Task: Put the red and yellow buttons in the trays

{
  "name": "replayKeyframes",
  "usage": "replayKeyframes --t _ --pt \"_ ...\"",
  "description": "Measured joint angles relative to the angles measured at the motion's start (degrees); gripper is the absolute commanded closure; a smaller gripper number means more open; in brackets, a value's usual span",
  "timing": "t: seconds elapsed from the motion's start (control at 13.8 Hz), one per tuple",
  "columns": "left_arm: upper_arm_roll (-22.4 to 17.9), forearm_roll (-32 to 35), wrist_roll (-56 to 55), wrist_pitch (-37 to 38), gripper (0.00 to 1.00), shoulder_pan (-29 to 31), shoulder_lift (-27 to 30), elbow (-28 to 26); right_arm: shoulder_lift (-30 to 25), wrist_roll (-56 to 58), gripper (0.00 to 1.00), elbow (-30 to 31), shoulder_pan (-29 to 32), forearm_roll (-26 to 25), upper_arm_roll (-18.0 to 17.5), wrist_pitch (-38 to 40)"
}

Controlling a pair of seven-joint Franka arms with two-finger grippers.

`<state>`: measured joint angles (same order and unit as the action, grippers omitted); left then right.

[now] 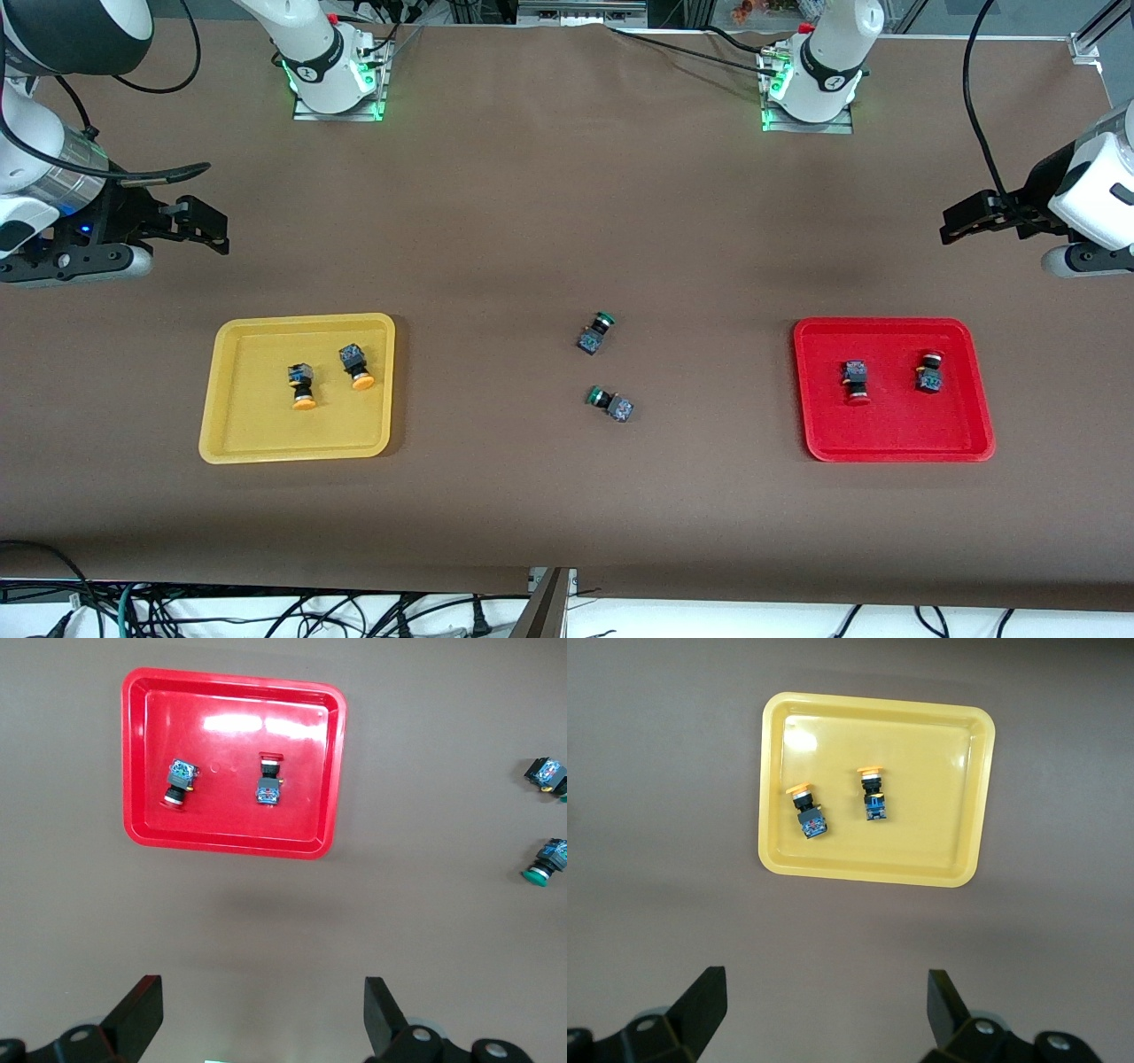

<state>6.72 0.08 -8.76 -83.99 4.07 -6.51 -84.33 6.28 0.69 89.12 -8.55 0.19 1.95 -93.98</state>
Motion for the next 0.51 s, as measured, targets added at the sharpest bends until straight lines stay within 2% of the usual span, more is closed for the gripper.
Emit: replayKeyframes --t 0.51 --pt "-0.08 0.05 0.0 0.1 0.0 0.11 -0.12 0.17 0.01 0.0 0.0 0.0 -0.02 0.01 0.0 0.0"
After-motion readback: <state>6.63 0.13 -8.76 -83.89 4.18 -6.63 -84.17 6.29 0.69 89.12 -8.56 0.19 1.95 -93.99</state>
